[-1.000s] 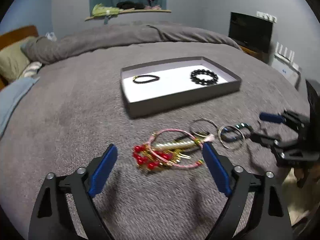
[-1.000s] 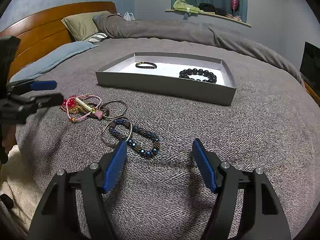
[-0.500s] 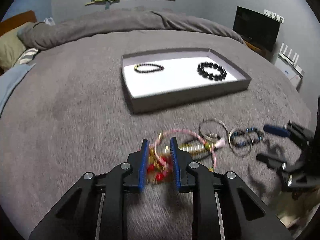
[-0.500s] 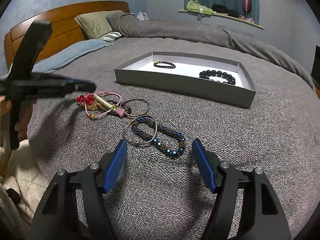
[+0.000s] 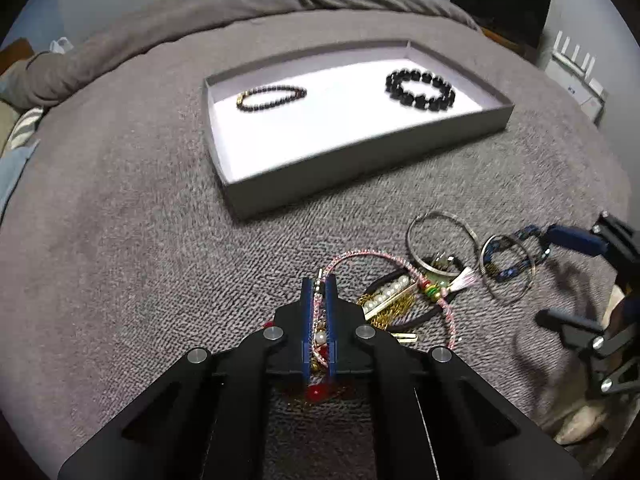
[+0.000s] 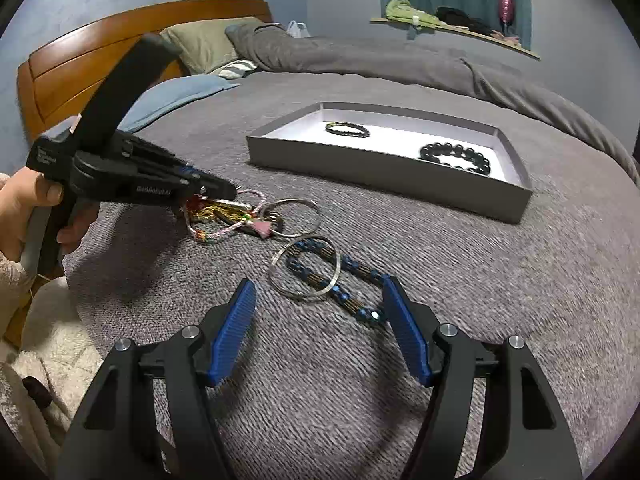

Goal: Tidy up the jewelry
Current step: 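Grasp the pink string bracelet with the left tool while the right tool grasps a silver hoop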

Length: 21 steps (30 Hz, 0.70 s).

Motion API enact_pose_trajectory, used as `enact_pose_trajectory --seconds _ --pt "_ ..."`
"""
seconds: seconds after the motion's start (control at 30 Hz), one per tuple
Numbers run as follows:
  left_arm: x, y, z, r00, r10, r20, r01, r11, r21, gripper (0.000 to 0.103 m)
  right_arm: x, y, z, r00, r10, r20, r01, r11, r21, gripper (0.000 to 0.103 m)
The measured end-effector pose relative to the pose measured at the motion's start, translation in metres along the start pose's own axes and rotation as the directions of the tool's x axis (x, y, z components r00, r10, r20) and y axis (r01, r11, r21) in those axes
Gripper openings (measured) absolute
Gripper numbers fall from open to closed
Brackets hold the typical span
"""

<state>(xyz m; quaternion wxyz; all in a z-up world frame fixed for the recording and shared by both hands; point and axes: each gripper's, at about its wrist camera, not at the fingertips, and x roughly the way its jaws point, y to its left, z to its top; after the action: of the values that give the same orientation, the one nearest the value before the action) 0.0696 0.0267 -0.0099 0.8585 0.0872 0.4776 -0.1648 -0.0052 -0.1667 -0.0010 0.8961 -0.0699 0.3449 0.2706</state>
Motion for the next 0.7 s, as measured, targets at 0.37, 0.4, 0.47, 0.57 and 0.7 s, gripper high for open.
enact_pose_trajectory --seconds 0.37,0.4,0.47,0.57,0.7 --pt "-0.072 -0.011 0.011 0.973 -0.067 0.221 0.064 0.998 0.021 0.007 0.019 0.013 0.014 1.0 0.006 -0.009 -0.007 0.997 -0.083 0.058" --pt "-0.075 -0.013 0.012 0.971 -0.069 0.229 0.065 0.998 0.024 0.005 0.022 0.014 0.014 1.0 0.004 -0.012 -0.005 0.996 -0.091 0.057" --pt "-0.084 -0.015 0.013 0.966 -0.078 0.247 0.072 0.997 0.033 0.005 0.028 0.017 0.014 1.0 -0.021 -0.016 0.019 0.992 -0.122 0.055" --pt "-0.088 -0.017 0.013 0.962 -0.095 0.256 0.088 0.995 0.039 0.005 0.033 0.021 0.012 0.999 -0.052 -0.012 0.049 0.986 -0.162 0.055" --pt "-0.09 -0.019 0.013 0.959 -0.099 0.266 0.092 0.995 0.04 0.005 0.035 0.017 0.013 0.999 -0.047 -0.01 0.045 0.988 -0.151 0.047"
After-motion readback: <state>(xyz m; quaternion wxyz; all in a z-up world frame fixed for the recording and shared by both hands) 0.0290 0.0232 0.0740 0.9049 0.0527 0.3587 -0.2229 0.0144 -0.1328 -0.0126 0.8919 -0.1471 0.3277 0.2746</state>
